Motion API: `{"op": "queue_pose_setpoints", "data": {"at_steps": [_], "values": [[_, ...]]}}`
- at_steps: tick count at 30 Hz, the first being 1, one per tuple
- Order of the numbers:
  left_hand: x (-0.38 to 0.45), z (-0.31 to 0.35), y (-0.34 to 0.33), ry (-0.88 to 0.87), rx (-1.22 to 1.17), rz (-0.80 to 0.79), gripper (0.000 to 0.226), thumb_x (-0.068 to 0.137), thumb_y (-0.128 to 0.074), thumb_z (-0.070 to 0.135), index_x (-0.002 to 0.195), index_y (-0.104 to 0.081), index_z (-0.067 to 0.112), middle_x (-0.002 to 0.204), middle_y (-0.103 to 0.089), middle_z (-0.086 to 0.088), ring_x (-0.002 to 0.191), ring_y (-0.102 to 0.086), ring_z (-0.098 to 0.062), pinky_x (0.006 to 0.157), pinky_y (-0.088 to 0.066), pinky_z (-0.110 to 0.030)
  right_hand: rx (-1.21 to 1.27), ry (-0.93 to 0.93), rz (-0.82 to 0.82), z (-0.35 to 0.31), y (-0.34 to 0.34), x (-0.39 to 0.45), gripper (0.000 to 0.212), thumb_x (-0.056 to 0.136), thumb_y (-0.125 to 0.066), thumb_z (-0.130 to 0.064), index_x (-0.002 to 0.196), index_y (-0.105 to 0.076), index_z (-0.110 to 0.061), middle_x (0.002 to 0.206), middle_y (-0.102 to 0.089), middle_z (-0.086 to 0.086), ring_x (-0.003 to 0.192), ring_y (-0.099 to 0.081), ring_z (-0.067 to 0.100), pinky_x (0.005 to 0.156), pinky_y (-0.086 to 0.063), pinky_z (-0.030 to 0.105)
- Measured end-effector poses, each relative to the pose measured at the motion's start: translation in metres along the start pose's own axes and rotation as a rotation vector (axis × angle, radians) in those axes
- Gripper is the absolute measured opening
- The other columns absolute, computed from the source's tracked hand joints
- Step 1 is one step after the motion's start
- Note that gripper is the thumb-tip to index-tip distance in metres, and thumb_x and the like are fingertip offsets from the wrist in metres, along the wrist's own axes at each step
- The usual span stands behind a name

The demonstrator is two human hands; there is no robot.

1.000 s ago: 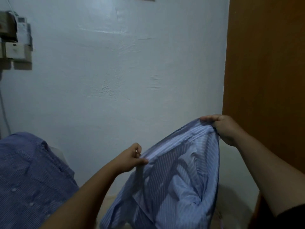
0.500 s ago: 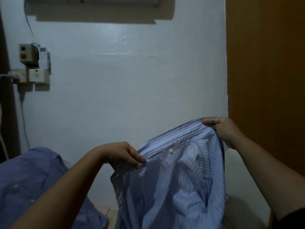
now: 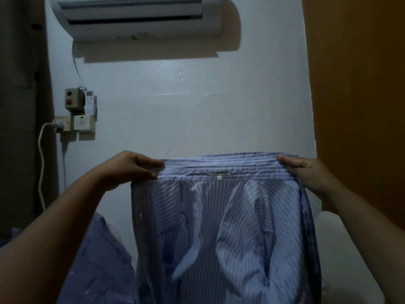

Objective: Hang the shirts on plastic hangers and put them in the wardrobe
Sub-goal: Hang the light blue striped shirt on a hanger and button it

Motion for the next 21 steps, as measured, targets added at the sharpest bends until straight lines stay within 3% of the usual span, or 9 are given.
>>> {"op": "queue_pose_setpoints", "data": {"at_steps": [5, 12, 16, 19, 21], "values": [[-0.009, 0.046, 0.033, -0.010, -0.048, 0.045, 0.041, 0.081, -0.065, -0.001, 0.119, -0.063, 0.017, 0.106, -0.064, 0.009, 0.091, -0.059, 0.000, 0.074, -0.046, -0.016, -0.028, 0.104, -0.033, -0.031, 0.006, -0.001, 0.043, 0.091, -0.057, -0.004, 0.133, -0.052, -0.013, 0.126, -0.052, -0.006, 0.114, -0.047, 0.009, 0.097, -0.036, 0.026], [0.010, 0.049, 0.033, -0.028, 0.029, 0.048, 0.046, 0.082, -0.066, -0.001, 0.127, -0.060, 0.010, 0.122, -0.051, 0.005, 0.109, -0.049, -0.011, 0.096, -0.036, -0.026, -0.084, 0.193, 0.073, -0.044, 0.016, 0.019, 0.044, 0.090, -0.056, 0.001, 0.133, -0.050, -0.007, 0.121, -0.051, -0.007, 0.112, -0.047, 0.007, 0.094, -0.033, 0.018], [0.033, -0.009, -0.001, 0.017, 0.134, 0.038, 0.047, 0.077, -0.075, 0.001, 0.122, -0.064, 0.009, 0.120, -0.054, 0.006, 0.109, -0.049, -0.007, 0.090, -0.033, -0.015, -0.171, 0.117, 0.010, 0.009, -0.020, 0.029, 0.045, 0.090, -0.055, 0.004, 0.134, -0.048, -0.003, 0.128, -0.052, -0.002, 0.116, -0.045, 0.008, 0.095, -0.030, 0.015], [0.044, -0.085, -0.054, 0.075, 0.210, -0.039, 0.047, 0.073, -0.080, 0.006, 0.117, -0.068, 0.010, 0.119, -0.058, 0.005, 0.107, -0.051, -0.007, 0.076, -0.035, -0.004, -0.241, -0.002, -0.055, 0.087, -0.061, 0.028, 0.044, 0.090, -0.055, 0.004, 0.133, -0.049, -0.002, 0.139, -0.049, 0.007, 0.126, -0.046, 0.018, 0.100, -0.029, 0.018], [0.043, -0.141, -0.100, 0.125, 0.267, -0.115, 0.048, 0.073, -0.081, 0.011, 0.119, -0.067, 0.011, 0.118, -0.057, 0.006, 0.107, -0.050, -0.006, 0.077, -0.033, -0.005, -0.282, -0.111, -0.118, 0.148, -0.093, 0.020, 0.045, 0.090, -0.055, 0.003, 0.135, -0.048, -0.003, 0.140, -0.048, 0.009, 0.128, -0.045, 0.022, 0.103, -0.029, 0.021]]}}
Point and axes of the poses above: each hand's wrist, its own x-axis towards the middle knuckle, its own y-axis out of the back of the hand, z = x × y, the point moved 9 cm from there along x, towards the middle knuckle
